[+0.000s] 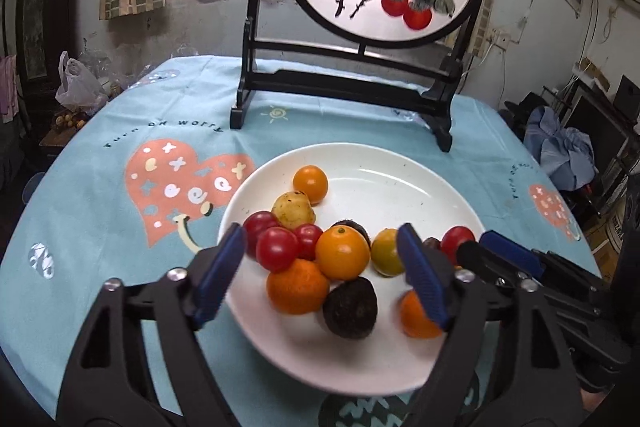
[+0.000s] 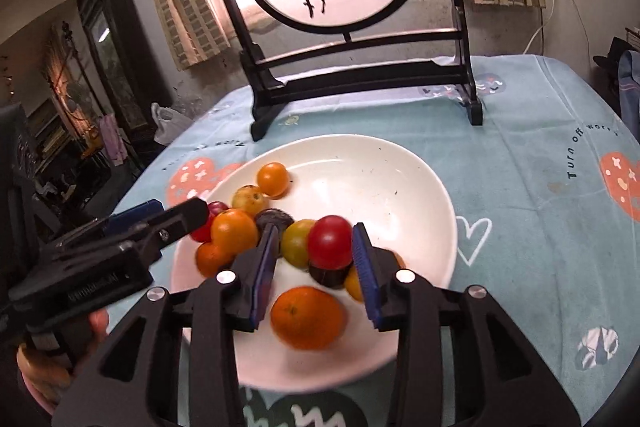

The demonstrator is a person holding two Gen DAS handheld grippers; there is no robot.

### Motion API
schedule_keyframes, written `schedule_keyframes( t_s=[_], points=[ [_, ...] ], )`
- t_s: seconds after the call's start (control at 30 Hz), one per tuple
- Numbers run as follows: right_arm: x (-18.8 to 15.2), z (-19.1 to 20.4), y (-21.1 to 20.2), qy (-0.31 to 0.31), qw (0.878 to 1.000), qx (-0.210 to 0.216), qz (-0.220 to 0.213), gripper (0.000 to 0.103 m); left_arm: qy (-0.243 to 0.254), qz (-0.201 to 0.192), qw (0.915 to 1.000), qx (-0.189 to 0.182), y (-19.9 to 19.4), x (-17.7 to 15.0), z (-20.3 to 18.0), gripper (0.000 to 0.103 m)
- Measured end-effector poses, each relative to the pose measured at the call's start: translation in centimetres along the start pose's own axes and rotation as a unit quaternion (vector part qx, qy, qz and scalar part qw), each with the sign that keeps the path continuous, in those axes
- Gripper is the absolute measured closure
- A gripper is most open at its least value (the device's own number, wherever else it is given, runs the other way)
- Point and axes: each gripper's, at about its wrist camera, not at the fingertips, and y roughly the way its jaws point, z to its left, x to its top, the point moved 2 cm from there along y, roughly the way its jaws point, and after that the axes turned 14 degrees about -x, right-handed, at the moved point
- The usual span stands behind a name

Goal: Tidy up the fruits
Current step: 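Lower both cherry tomatoes onto the white plate and open both tools, then grasp a small pale brown fruit with the right tool while the left tool grasps a small yellow fruit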

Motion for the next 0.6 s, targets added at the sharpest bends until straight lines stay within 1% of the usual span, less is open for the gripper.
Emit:
schedule_keyframes(
  t_s=[0.07,0.17,0.27,0.33,0.4,0.6],
  points=[
    [-1.1,0.0,-1.8,-0.011,1.000,0.007,-0.005,0.064,0.000,-0.005,0.9999,0.010,-1.7,-0.5,-0.3,0.012],
    [-4.2,-0.1,-3.9,-0.031,0.999,0.018,0.015,0.064,0.012,0.003,0.9999,0.009,-3.6,-2.3,-0.8,0.010],
    [-7.7,0.1,-5.1,-0.054,0.997,0.032,0.047,0.064,0.009,0.010,0.9999,0.005,-5.1,-5.6,-0.9,0.007],
    [-9.6,0.4,-5.6,-0.071,0.995,0.032,0.061,0.064,0.008,0.020,0.9997,0.005,-5.4,-7.9,-0.8,0.007],
    [-11.2,0.8,-6.0,-0.084,0.993,0.031,0.078,0.064,0.011,0.037,0.9990,0.020,-5.6,-9.7,-0.7,0.007],
    [-12.0,1.7,-6.4,-0.099,0.991,0.032,0.082,0.064,0.018,0.028,0.9990,0.030,-6.7,-11.3,-0.6,0.007]
  ],
)
